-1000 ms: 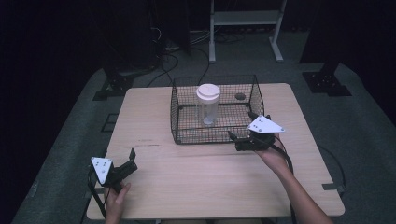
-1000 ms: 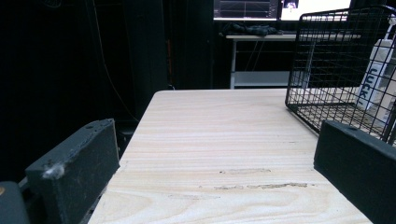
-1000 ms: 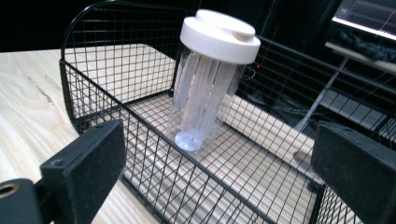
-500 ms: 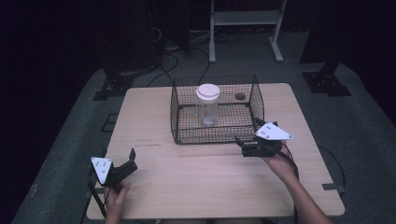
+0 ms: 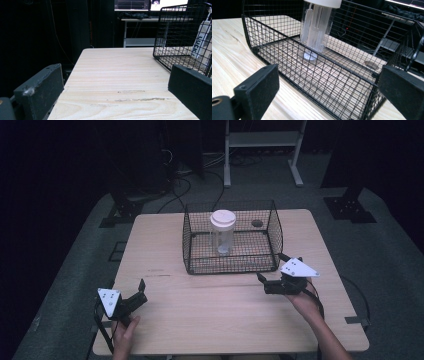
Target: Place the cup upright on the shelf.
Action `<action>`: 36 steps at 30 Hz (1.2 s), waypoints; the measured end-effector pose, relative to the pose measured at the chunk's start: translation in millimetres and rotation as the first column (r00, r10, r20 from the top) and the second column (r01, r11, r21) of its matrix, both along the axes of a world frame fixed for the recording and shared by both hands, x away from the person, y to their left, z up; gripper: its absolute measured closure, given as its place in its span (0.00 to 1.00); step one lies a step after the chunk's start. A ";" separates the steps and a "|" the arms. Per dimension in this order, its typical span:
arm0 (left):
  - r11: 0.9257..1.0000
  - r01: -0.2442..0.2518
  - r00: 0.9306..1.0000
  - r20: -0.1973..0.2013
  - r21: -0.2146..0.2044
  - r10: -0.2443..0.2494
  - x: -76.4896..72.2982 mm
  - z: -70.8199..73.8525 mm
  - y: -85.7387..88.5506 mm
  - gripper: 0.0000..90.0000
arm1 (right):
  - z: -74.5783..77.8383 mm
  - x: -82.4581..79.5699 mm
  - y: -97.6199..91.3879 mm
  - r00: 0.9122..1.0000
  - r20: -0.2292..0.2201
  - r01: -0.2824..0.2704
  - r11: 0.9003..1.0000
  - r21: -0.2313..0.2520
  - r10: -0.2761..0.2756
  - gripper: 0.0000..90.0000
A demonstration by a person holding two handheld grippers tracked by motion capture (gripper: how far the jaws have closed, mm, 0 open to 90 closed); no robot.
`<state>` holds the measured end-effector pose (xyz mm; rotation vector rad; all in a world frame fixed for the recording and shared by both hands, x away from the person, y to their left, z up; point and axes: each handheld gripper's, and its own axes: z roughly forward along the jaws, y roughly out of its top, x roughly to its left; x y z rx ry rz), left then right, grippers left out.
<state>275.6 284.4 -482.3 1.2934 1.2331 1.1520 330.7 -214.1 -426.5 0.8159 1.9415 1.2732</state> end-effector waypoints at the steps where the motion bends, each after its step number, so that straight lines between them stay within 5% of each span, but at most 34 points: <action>1: 1.000 0.000 1.000 0.000 -0.001 0.000 0.0 0.0 0.0 0.00 | -1.0 -0.9 -0.9 1.000 -0.001 0.001 1.000 -0.002 -0.001 0.03; 36: 1.000 -0.003 1.000 -0.001 0.002 0.003 -0.3 0.0 -0.3 0.00 | -29.1 -34.1 -38.5 0.997 -0.035 0.070 0.997 0.041 -0.069 0.03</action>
